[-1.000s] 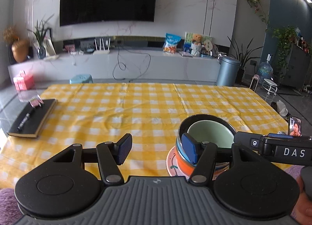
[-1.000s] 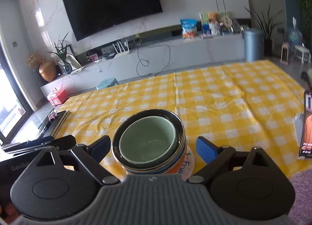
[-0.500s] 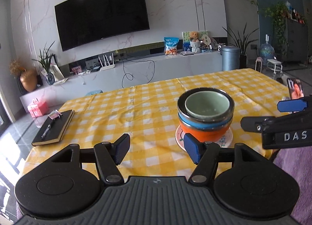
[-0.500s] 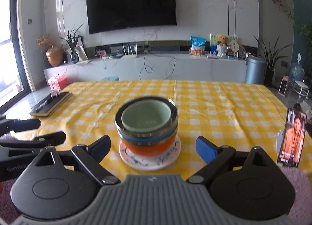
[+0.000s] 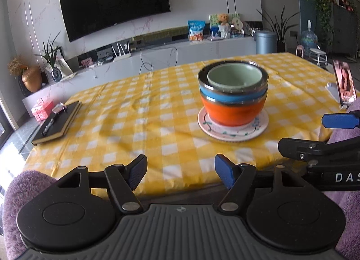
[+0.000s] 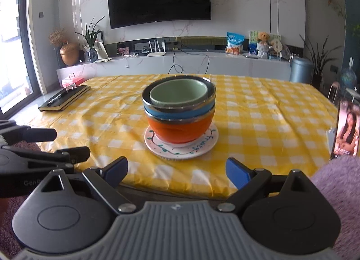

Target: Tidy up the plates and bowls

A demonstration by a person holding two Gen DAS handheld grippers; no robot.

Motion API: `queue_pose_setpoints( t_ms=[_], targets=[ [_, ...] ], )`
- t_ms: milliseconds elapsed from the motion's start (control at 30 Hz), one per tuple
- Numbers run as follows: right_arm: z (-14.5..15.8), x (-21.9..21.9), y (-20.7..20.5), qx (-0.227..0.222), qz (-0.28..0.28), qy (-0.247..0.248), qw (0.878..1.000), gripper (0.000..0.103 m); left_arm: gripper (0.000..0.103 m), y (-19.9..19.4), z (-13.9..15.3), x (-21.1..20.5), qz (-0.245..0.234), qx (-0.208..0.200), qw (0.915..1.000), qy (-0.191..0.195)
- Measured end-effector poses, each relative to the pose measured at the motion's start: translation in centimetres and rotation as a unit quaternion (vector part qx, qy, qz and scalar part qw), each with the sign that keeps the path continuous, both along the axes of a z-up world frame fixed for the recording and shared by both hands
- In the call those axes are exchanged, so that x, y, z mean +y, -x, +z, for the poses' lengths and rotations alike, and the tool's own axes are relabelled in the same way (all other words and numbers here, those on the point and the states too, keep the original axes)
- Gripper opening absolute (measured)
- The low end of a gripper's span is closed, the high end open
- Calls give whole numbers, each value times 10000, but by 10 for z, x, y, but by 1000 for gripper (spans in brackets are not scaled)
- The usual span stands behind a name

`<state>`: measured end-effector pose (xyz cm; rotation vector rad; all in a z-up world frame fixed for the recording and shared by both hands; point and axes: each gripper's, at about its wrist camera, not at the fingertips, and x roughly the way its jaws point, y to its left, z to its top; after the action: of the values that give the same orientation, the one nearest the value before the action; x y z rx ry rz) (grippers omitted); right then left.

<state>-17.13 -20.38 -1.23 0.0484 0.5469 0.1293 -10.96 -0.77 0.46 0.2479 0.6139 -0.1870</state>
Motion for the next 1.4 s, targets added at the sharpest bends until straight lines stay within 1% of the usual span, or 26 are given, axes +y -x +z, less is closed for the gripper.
queue_pose_setpoints(
  t_ms=[100,200,333,600,1400],
  targets=[
    [-12,-1,-6,183,33,-94,9998,88,83,-3,-5,1,19,173,9998,38],
    [-17,-2,-10,270,-8,-130,9996,87,86,-1,-9,-3,-43,192,9998,-68],
    [-17,-4,-8,250,-54,-153,9996,87,87,0,-12,-5,-53,249,9996,-125],
    [-19,-2,-7,255,-52,-76,9996,87,88,-4,-12,4,190,355,9992,-52],
    [-19,0,-6,214,23,60,9998,88,88,-3,-11,3,225,362,9991,-83]
  ],
)
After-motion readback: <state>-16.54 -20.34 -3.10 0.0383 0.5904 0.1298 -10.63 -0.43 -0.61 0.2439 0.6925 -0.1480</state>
